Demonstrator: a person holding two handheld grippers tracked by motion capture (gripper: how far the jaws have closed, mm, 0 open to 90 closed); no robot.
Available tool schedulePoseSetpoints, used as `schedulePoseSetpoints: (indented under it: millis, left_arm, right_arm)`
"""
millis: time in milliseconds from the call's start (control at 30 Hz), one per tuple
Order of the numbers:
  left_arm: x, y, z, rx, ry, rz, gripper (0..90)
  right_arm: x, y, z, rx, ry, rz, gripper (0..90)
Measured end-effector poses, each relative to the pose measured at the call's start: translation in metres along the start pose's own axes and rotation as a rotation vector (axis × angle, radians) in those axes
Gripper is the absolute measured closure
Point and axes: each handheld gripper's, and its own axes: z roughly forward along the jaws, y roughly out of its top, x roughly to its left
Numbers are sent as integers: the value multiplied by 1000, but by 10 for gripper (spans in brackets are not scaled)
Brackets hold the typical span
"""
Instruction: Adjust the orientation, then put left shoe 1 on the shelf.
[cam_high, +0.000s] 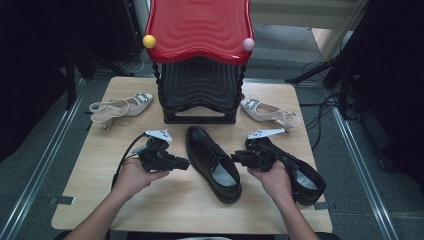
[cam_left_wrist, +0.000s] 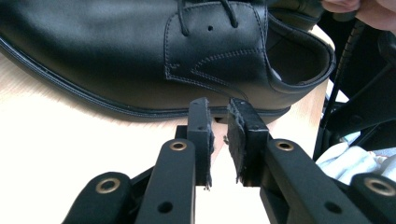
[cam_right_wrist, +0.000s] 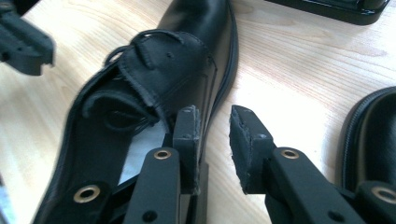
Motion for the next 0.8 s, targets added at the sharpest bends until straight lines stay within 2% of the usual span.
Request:
schedulePoseSetpoints:
  millis: [33, 133, 233, 300, 367, 433, 533, 700, 767, 800]
  left_arm:
    - [0, 0, 0, 0, 0, 0, 776]
    - [0, 7, -3, 4, -3, 9, 797]
    - [-1, 15, -8, 4, 8, 25, 826]
    - [1, 20, -13, -8, -3, 32, 825]
    - [1, 23, -16, -19, 5, 32, 818]
    - [3, 28, -21, -26, -4, 35, 783]
    - [4, 39, -33, -35, 12, 45, 791]
    - [4, 52, -44, -46, 3, 68, 792]
    - [4, 59, -48, -56, 9, 73, 765]
    - [4, 62, -49, -66, 11, 76, 715]
  right_arm:
    - [0, 0, 0, 0, 0, 0, 719]
    - [4, -2, -15, -4, 18, 13, 708]
    - [9, -3, -23, -9, 25, 3, 696]
    - [13, -3, -26, -4, 34, -5, 685]
    - [16, -4, -28, -3, 36, -11, 683]
    - [23, -3, -30, 2, 53, -22, 642]
    - [33, 0, -32, 2, 62, -41, 623]
    - [45, 3, -36, -9, 69, -55, 603]
    - [49, 3, -34, 5, 82, -63, 602]
    - [54, 3, -29, 24, 86, -80, 603]
